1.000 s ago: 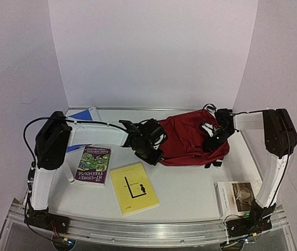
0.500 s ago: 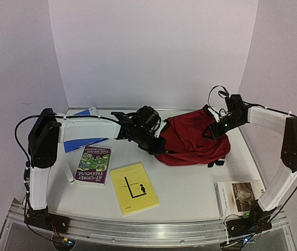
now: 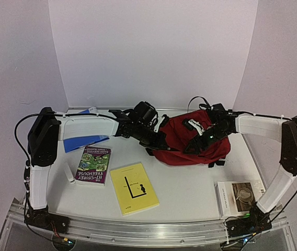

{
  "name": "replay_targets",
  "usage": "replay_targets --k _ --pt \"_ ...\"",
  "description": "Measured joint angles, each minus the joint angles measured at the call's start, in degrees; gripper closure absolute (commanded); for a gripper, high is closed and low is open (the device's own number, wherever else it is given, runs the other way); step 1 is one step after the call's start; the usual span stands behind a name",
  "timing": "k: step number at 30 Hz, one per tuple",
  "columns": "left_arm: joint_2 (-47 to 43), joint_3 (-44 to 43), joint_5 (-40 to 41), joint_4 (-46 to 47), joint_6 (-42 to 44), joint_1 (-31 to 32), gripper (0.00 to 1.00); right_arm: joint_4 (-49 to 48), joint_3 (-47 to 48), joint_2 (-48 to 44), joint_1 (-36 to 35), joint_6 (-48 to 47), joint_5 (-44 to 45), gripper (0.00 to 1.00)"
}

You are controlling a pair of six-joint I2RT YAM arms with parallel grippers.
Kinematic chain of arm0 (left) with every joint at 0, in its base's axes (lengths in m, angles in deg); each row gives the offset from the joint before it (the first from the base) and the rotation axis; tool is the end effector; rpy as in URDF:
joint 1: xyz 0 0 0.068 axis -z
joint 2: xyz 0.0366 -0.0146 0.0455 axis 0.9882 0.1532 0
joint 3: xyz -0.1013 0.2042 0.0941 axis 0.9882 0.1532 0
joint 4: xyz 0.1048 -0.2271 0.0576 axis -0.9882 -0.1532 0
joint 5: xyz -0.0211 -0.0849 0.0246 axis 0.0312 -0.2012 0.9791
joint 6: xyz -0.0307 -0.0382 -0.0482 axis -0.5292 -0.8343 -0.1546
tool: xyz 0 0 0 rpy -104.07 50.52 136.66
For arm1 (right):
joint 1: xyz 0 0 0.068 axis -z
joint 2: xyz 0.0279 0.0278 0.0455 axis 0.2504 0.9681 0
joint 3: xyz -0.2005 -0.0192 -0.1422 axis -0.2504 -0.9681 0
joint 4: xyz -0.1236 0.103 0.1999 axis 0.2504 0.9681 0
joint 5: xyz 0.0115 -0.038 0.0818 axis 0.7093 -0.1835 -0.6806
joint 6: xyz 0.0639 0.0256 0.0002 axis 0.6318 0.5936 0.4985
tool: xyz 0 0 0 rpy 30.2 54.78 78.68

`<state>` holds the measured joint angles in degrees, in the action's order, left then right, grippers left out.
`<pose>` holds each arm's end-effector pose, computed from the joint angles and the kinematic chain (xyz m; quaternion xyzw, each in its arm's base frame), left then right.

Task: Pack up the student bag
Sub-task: Unzip the student bag at the center of the board.

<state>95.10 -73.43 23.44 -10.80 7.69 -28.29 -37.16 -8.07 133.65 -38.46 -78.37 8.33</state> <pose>0.2698 -0.3839 0.1977 0.2893 0.8657 -0.3454 0.2181 0.3048 0.1736 0.1829 -0.4290 0.8028 0.3265 0.2547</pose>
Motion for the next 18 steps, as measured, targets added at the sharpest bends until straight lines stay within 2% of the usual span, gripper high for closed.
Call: replay_targets --k 3,7,9,10,11,13,14,18 --pt "0.00 0.08 -0.78 0.80 -0.80 -0.28 1.00 -0.91 -0.22 0.92 -1.34 0.77 0.91 0.36" --pt "0.00 0.91 -1.72 2.52 -1.66 -0.64 1.00 -2.59 -0.24 2.65 -3.09 2.18 3.19 0.46" --pt "0.00 1.85 -2.32 3.31 -2.44 -0.96 1.00 -3.21 -0.24 3.72 -3.77 2.61 4.48 0.58" --pt "0.00 2.56 -2.61 3.94 -2.77 -1.22 1.00 -3.46 -0.24 4.31 -4.15 2.88 5.28 0.73" --pt "0.00 3.17 -2.80 4.42 -3.19 -1.56 1.00 -3.71 -0.32 4.70 -4.40 2.66 5.94 0.84" --pt "-0.02 4.52 -3.31 5.14 -3.94 -2.37 1.00 -3.93 -0.61 5.07 -4.72 3.09 7.61 0.97" --pt "-0.02 5.15 -3.46 5.43 -4.20 -2.85 1.00 -3.97 -0.70 5.07 -4.81 3.24 8.35 1.00" --pt "-0.35 7.41 -3.60 6.77 -5.08 -4.21 1.00 -4.85 -1.30 4.80 -5.00 3.08 11.13 1.00"
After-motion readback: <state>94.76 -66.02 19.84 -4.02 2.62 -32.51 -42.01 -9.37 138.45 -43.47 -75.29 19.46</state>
